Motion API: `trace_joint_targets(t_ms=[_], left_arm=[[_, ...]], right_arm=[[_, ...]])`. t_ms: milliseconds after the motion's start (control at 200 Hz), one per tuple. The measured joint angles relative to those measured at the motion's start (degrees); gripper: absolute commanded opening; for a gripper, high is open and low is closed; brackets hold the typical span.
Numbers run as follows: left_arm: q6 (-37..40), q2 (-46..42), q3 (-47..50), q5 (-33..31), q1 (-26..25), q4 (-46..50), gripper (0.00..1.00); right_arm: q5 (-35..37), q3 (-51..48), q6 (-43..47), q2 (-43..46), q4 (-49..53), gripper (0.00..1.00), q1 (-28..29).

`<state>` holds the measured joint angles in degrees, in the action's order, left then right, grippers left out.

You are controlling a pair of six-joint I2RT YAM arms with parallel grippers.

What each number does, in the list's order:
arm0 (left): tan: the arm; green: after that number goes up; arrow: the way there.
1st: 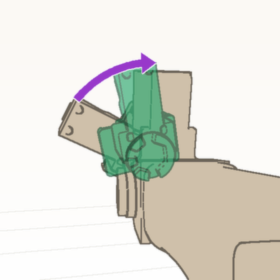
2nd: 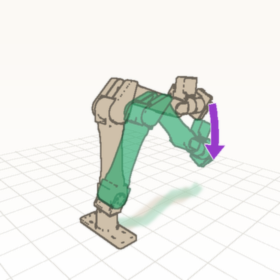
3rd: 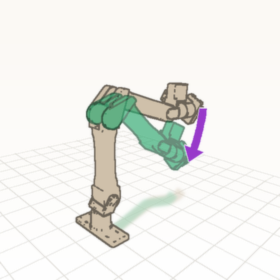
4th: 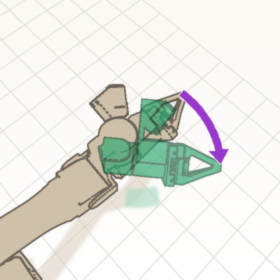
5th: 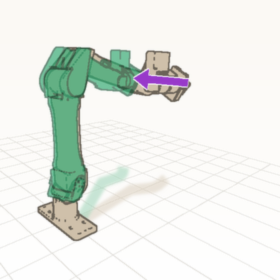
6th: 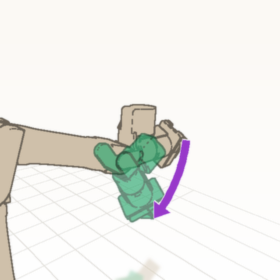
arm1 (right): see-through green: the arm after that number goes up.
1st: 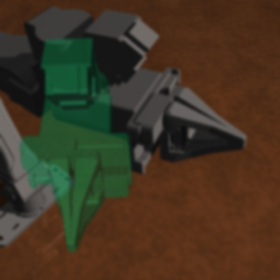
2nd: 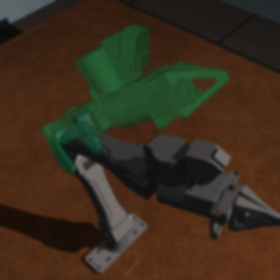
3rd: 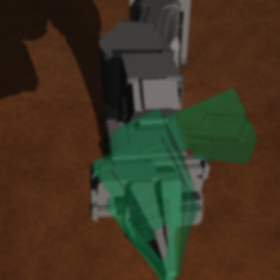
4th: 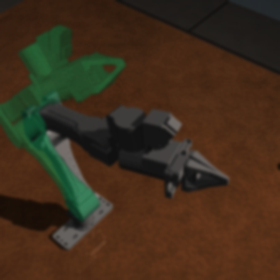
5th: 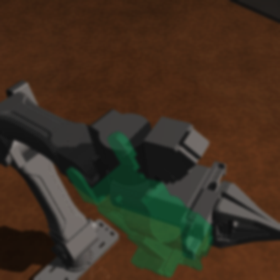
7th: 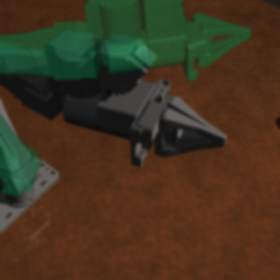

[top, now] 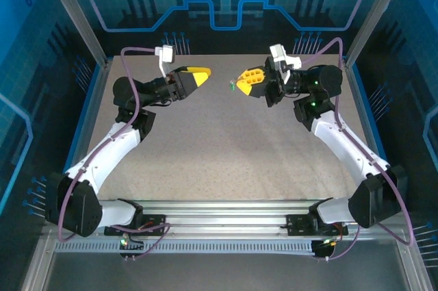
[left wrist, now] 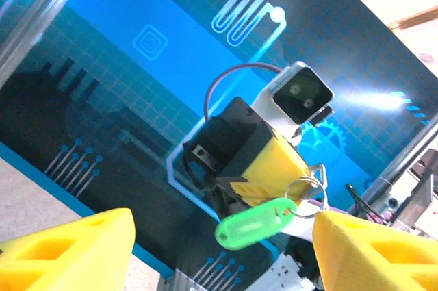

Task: Remove the keys from the keyring

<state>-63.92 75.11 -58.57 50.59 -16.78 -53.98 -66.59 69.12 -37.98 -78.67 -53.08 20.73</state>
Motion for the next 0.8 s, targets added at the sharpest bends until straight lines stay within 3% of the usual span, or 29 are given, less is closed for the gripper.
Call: trace_joint_targets(t_ms=[120,365,800], left_arm=[[-3.43,1.88,-0.39,1.31,-2.01,-3.50,0.78],[-15.43,9.64,-2.47,2.03,-4.61,-17.59,0.78],[-21.75,11.19,-5.53,3.43,-7.67,-23.08,0.83]], right_arm=[[-0.11,0.00,-0.44,-0.81,-0.13,0.00,0.61],[-0.13,0.42,-0.42,-0.87,-0.15,0.00,1.14],[-0.09,0.74,0.04,-1.60,-0.15,0.00,1.11]])
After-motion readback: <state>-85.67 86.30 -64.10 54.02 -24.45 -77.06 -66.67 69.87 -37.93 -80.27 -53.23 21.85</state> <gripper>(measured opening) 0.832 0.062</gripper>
